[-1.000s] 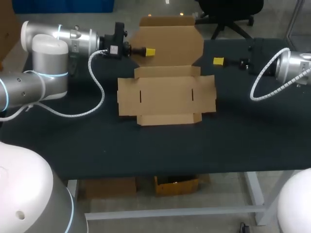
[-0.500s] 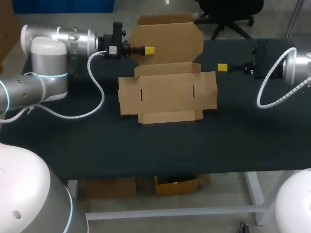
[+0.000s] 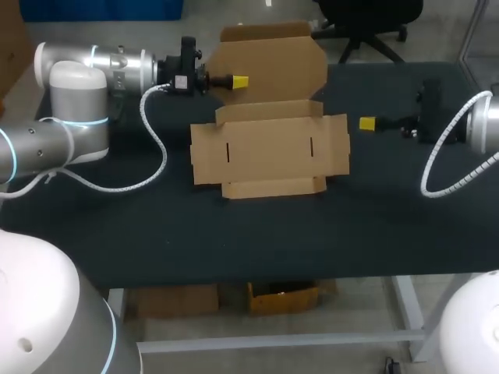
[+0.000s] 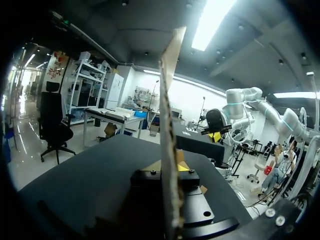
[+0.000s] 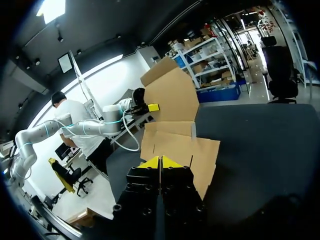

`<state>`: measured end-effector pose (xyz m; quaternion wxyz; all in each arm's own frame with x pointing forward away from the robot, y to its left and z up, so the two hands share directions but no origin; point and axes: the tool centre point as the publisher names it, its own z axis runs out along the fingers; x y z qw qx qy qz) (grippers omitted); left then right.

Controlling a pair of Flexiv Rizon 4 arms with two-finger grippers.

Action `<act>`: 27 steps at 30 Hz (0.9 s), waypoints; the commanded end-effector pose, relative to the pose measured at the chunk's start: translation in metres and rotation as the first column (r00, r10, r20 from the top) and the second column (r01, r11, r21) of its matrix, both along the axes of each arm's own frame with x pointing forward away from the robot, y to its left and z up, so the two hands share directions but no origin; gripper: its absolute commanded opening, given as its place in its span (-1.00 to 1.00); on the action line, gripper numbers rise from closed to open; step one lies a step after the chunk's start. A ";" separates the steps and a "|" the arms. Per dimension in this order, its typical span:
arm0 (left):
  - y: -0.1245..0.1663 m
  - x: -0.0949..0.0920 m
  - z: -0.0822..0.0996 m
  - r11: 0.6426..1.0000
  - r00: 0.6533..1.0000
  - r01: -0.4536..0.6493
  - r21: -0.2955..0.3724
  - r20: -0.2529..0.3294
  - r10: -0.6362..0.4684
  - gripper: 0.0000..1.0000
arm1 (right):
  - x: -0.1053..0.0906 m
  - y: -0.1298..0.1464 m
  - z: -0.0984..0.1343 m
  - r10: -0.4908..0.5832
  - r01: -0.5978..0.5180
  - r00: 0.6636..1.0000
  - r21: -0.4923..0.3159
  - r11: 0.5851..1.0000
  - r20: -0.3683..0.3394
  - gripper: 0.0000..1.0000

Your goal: Assemble the packaging by folding the flat box into shape, placing the metal phone stand inside, and closing the box properly

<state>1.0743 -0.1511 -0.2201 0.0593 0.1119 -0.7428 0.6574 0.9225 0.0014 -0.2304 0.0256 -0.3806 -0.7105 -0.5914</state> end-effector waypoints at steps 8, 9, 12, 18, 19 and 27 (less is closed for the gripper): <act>0.000 0.001 -0.001 1.000 1.000 0.005 -0.003 0.001 -0.005 -1.00 | -0.003 0.002 0.002 -0.020 0.020 1.000 -0.015 1.000 0.001 -1.00; 0.000 0.001 -0.001 1.000 1.000 0.005 -0.003 0.001 -0.005 -1.00 | -0.003 0.002 0.002 -0.020 0.020 1.000 -0.015 1.000 0.001 -1.00; 0.000 0.001 -0.001 1.000 1.000 0.005 -0.003 0.001 -0.005 -1.00 | -0.003 0.002 0.002 -0.020 0.020 1.000 -0.015 1.000 0.001 -1.00; 0.000 0.001 -0.001 1.000 1.000 0.005 -0.003 0.001 -0.005 -1.00 | -0.003 0.002 0.002 -0.020 0.020 1.000 -0.015 1.000 0.001 -1.00; 0.000 0.001 -0.001 1.000 1.000 0.005 -0.003 0.001 -0.005 -1.00 | -0.003 0.002 0.002 -0.020 0.020 1.000 -0.015 1.000 0.001 -1.00; 0.000 0.001 -0.001 1.000 1.000 0.005 -0.003 0.001 -0.005 -1.00 | -0.019 0.002 0.005 -0.061 0.066 0.994 -0.060 0.996 0.091 -1.00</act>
